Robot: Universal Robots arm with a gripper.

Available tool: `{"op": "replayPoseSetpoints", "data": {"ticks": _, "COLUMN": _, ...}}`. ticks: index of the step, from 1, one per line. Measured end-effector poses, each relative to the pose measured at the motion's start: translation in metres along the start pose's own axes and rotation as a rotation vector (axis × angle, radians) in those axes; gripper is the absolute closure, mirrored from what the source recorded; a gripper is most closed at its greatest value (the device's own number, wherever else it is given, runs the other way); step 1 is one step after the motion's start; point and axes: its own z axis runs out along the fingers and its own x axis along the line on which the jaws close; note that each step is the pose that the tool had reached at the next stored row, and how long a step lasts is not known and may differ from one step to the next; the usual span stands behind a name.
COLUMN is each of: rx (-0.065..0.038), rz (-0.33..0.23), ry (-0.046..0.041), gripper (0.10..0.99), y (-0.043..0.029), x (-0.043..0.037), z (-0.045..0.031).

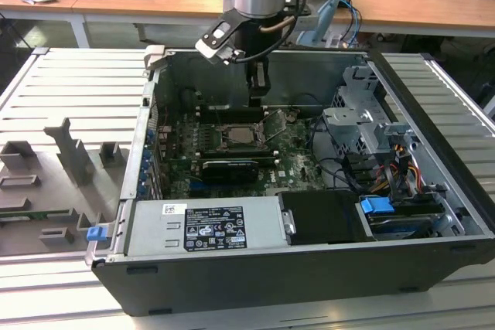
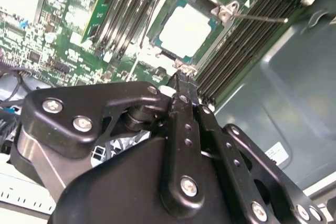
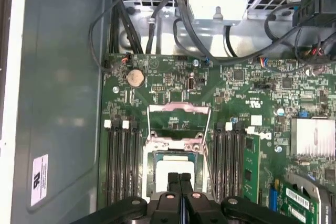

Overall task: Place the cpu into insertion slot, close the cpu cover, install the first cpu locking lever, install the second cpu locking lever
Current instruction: 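Close the cpu cover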

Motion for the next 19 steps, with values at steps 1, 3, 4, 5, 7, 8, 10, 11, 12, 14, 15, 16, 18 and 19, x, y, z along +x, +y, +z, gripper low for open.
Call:
{"op": "replayPoseSetpoints", "data": {"ticks": 1, "rx": 0.000, "rz": 0.000, "ry": 0.0000, "gripper": 0.980, "y": 0.0005, "x": 0.0001, "z": 0.0004}}
{"op": "replayPoseSetpoints", "data": {"ticks": 3, "rx": 0.000, "rz": 0.000, "ry": -0.0001, "gripper": 0.980, "y": 0.0007, "x": 0.0000, "z": 0.0009}}
{"op": "replayPoseSetpoints", "data": {"ticks": 4, "rx": 0.000, "rz": 0.000, "ry": -0.0001, "gripper": 0.980, "y": 0.0007, "x": -0.0001, "z": 0.0010}}
{"op": "replayPoseSetpoints", "data": {"ticks": 5, "rx": 0.000, "rz": 0.000, "ry": 0.0000, "gripper": 0.980, "y": 0.0007, "x": -0.0001, "z": 0.0012}}
{"op": "replayPoseSetpoints", "data": {"ticks": 7, "rx": 0.000, "rz": 0.000, "ry": 0.0000, "gripper": 0.980, "y": 0.0007, "x": -0.0002, "z": 0.0014}}
{"op": "replayPoseSetpoints", "data": {"ticks": 8, "rx": 0.000, "rz": 0.000, "ry": 0.0000, "gripper": 0.980, "y": 0.0008, "x": -0.0002, "z": 0.0016}}
{"op": "replayPoseSetpoints", "data": {"ticks": 10, "rx": 0.000, "rz": 0.000, "ry": -0.0005, "gripper": 0.980, "y": 0.0008, "x": -0.0002, "z": 0.0019}}
{"op": "replayPoseSetpoints", "data": {"ticks": 11, "rx": 0.000, "rz": 0.000, "ry": -0.0005, "gripper": 0.980, "y": 0.0012, "x": -0.0002, "z": 0.0021}}
{"op": "replayPoseSetpoints", "data": {"ticks": 12, "rx": 0.000, "rz": 0.000, "ry": -0.0005, "gripper": 0.980, "y": 0.0018, "x": -0.0002, "z": 0.0022}}
{"op": "replayPoseSetpoints", "data": {"ticks": 14, "rx": 0.000, "rz": 0.000, "ry": -0.0016, "gripper": 0.980, "y": 0.0034, "x": -0.0002, "z": 0.0030}}
{"op": "replayPoseSetpoints", "data": {"ticks": 15, "rx": 0.000, "rz": 0.000, "ry": -0.0019, "gripper": 0.980, "y": 0.0042, "x": -0.0003, "z": 0.0035}}
{"op": "replayPoseSetpoints", "data": {"ticks": 16, "rx": 0.000, "rz": 0.000, "ry": -0.0023, "gripper": 0.980, "y": 0.0057, "x": -0.0003, "z": 0.0040}}
{"op": "replayPoseSetpoints", "data": {"ticks": 18, "rx": 0.000, "rz": -0.001, "ry": -0.0036, "gripper": 0.980, "y": 0.0123, "x": -0.0003, "z": 0.0060}}
{"op": "replayPoseSetpoints", "data": {"ticks": 19, "rx": 0.001, "rz": -0.004, "ry": -0.0039, "gripper": 0.980, "y": 0.0166, "x": -0.0005, "z": 0.0093}}
